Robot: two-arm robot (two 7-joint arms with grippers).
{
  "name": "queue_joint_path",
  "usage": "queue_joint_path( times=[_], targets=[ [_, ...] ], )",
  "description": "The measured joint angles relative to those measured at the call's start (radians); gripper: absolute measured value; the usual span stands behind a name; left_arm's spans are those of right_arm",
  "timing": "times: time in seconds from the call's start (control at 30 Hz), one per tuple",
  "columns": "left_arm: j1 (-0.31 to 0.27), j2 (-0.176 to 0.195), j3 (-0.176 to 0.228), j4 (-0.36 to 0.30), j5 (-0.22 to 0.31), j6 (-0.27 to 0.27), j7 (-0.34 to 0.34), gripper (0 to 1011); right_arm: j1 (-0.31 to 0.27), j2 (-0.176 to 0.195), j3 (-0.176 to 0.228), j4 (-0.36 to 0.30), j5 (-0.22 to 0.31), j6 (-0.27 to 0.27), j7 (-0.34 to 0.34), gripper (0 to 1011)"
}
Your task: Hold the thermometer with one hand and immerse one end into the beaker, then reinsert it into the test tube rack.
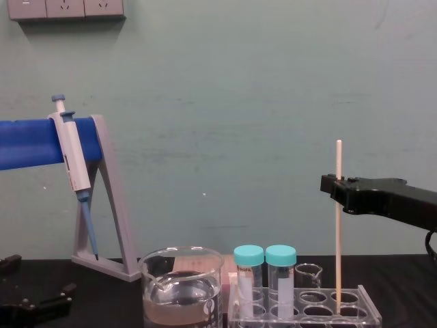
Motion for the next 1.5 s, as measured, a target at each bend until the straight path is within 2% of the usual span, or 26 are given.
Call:
queue_joint_path(
  times=[0.33, 1.3, 1.5],
  targets=[
    [0.0, 0.0, 0.0, 0.0, 0.0, 0.0, 0.0, 1004, 0.012, -0.008, -0.007, 0.046, -0.011, -0.028, 0.015, 53],
    [0.0, 0.0, 0.0, 0.0, 0.0, 0.0, 0.0, 1004, 0.002, -0.022, -0.009, 0.085, -0.013, -0.02, 0.019, 57],
    [0.0, 0.0, 0.0, 0.0, 0.0, 0.0, 0.0, 1004, -0.004, -0.021, -0.005, 0.079, -0.015, -0.015, 0.007, 244]
  ],
)
